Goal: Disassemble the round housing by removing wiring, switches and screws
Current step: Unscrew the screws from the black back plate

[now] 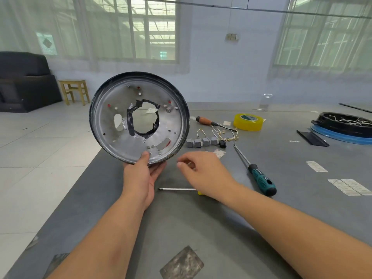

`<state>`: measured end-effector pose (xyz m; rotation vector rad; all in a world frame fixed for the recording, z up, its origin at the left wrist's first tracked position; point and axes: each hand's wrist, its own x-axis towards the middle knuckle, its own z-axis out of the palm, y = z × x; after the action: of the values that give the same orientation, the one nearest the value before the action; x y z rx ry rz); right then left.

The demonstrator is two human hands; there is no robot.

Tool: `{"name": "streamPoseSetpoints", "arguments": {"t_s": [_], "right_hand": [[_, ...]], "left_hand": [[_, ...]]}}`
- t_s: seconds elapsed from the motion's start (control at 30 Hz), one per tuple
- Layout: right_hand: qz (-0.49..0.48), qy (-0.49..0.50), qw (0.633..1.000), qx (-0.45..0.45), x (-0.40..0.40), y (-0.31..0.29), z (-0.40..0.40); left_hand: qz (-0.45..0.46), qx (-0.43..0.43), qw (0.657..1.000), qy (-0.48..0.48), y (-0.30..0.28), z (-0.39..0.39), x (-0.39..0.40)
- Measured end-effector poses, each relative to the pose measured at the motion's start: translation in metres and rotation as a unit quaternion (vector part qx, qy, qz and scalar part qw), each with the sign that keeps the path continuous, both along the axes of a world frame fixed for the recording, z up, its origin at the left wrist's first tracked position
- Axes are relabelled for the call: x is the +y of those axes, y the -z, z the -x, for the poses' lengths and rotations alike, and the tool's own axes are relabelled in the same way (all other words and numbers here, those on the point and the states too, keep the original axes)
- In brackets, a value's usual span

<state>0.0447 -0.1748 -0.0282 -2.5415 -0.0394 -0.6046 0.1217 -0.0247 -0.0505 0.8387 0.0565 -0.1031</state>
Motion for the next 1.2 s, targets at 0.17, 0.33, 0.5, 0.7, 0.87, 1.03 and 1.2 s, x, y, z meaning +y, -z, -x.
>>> {"name": "streamPoseSetpoints", "arguments": {"t_s": [0.17, 0.33, 0.5, 0.7, 0.87, 1.03, 1.2], "right_hand": [[0.330, 0.038, 0.943, 0.001, -0.033, 0.006, 0.035], [0.338, 0.001, 0.940, 0.056, -0.037, 0.010, 0.047], [0.354, -0.051, 0.932, 0.055, -0.038, 0.008, 0.049], [0.321, -0.031, 0.945, 0.060, -0.040, 0.006, 0.050], [0.108, 0.077, 0.989, 0.064, -0.034, 0.010, 0.041], [-0.239, 0.005, 0.959, 0.151, -0.008, 0.001, 0.016], [-0.379, -0.068, 0.903, 0.192, 0.007, -0.001, 0.018]], "left_hand": [[0.004, 0.011, 1.000, -0.020, 0.001, -0.002, 0.000], [-0.011, 0.001, 1.000, -0.028, 0.006, -0.005, 0.001], [0.000, 0.001, 1.000, -0.022, 0.008, -0.007, 0.003], [0.022, 0.013, 1.000, -0.017, 0.009, -0.009, 0.004], [0.039, 0.029, 0.998, -0.026, 0.007, -0.011, 0.003], [0.038, 0.025, 0.999, -0.024, 0.005, -0.012, 0.002], [0.025, 0.009, 0.999, -0.020, 0.004, -0.015, 0.004]]}}
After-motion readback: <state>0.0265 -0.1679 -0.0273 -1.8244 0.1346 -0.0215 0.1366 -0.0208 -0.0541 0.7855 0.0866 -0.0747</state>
